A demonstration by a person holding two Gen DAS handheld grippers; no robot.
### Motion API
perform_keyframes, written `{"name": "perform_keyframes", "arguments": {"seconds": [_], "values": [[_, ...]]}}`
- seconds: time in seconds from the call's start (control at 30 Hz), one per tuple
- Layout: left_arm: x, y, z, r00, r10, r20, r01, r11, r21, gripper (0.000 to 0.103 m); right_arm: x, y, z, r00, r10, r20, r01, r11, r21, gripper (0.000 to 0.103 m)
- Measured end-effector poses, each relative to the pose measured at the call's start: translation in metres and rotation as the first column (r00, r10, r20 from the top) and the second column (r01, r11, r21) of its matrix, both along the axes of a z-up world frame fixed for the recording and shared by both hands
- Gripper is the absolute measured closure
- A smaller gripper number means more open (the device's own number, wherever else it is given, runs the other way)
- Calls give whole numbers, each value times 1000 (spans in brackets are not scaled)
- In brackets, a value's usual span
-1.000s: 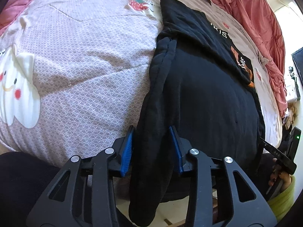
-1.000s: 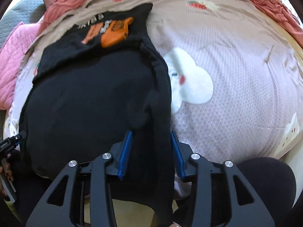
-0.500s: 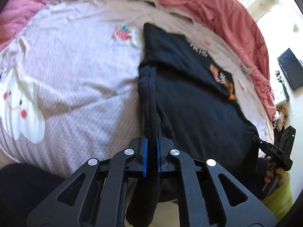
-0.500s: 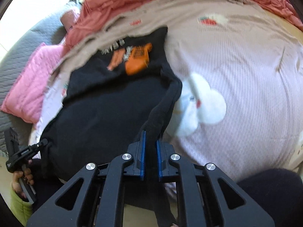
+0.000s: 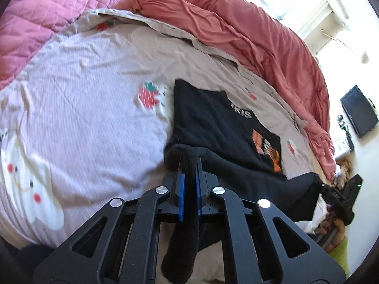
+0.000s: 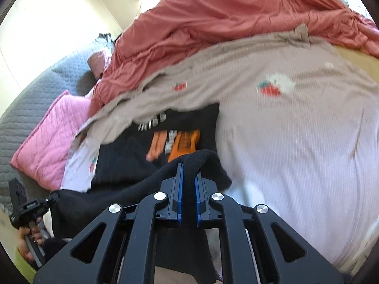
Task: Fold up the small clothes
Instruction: 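Lift the hem with both tools and carry it toward the collar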
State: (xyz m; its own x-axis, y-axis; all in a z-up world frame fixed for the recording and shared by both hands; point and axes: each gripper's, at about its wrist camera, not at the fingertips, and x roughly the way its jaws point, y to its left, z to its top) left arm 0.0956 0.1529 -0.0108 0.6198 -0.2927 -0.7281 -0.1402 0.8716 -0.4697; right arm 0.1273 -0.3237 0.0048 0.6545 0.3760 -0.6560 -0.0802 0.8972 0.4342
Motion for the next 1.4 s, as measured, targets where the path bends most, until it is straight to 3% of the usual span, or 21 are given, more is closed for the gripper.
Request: {"name": "perform_keyframes", "arguments": {"seconds": [0.13, 0.37, 0.53, 0.73, 0.97, 1.07, 1.13, 1.27, 1.4], "values": [[23, 1, -7, 999, 29, -22, -29, 1000, 12, 101, 28, 4, -6, 1000, -11, 4, 11, 1000, -11, 96], [60, -1, -44, 990, 90, -106, -85, 995, 57, 101, 46, 3, -54, 999, -12, -38, 10, 998, -60, 95], [70, 0, -55, 986, 121, -118, -111, 990, 83, 95, 53, -9, -67, 997, -24, -78, 18, 997, -75, 83], [51, 5, -32, 987, 151, -55, -147, 987, 62, 81, 47, -23, -60, 995, -20, -100, 23, 999, 33, 63], [13, -5, -12, 993, 121, -9, -120, 993, 18, 64, 33, -20, -59, 991, 5, -137, 2, 999, 51, 56], [0, -13, -17, 996, 87, -35, -86, 996, 31, 55, 24, -10, -54, 991, 36, -129, -32, 999, 29, 54], [-6, -17, -25, 996, 63, -64, -60, 997, 53, 51, 17, -4, -55, 989, 45, -143, -43, 999, 17, 44], [-12, -24, -43, 994, 26, -109, -21, 999, 40, 44, 4, 0, -66, 976, 50, -210, -53, 999, -10, 43], [-11, -37, -57, 991, 1, -132, 9, 997, 73, 42, -7, 3, -74, 963, 85, -257, -77, 996, 43, 43]]}}
